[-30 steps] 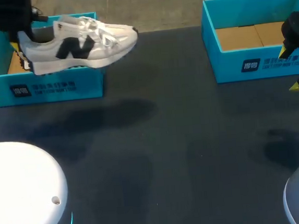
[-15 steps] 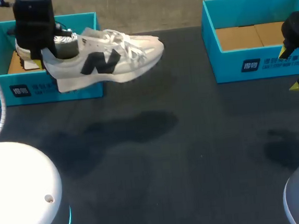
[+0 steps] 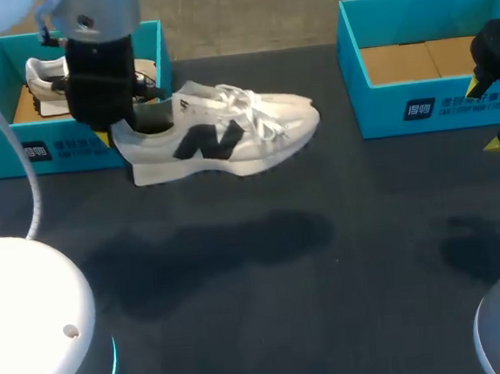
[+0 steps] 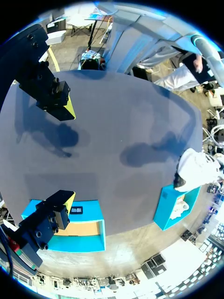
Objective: Take the shoe out of the shoebox, open the shoe tongue, remove and reinsert the insole, then place the shoe into the shoebox
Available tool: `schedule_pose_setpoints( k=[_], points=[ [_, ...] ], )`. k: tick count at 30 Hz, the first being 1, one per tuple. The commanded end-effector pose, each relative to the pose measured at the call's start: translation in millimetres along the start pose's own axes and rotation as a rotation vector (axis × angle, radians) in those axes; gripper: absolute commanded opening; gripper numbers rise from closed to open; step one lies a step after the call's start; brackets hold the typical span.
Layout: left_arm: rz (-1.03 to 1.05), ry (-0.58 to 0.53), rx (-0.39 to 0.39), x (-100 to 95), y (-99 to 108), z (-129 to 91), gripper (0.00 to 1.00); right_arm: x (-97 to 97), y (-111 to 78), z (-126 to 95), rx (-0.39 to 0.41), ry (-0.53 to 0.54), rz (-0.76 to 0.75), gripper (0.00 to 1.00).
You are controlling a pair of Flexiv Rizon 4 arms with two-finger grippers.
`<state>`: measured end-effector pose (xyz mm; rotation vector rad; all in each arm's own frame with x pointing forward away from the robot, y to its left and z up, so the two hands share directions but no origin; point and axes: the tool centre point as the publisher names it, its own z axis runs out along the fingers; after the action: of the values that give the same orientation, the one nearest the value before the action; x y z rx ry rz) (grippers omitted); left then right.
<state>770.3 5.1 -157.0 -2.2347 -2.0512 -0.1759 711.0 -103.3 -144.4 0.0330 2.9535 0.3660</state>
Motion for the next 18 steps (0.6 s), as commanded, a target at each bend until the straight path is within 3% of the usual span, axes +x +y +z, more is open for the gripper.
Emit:
schedule_pose_setpoints(
  k=[1,18],
  points=[
    [0.009,-0.011,-0.008,-1.7,-3.1,-2.4,0.0,-2.2,0.8,0.8,0.003,0.004,0.0,1.0],
    [0.02,-0.004,-0.006,-5.4,-4.0,-2.7,0.0,-2.2,0.8,0.8,0.003,0.004,0.0,1.0]
  ],
)
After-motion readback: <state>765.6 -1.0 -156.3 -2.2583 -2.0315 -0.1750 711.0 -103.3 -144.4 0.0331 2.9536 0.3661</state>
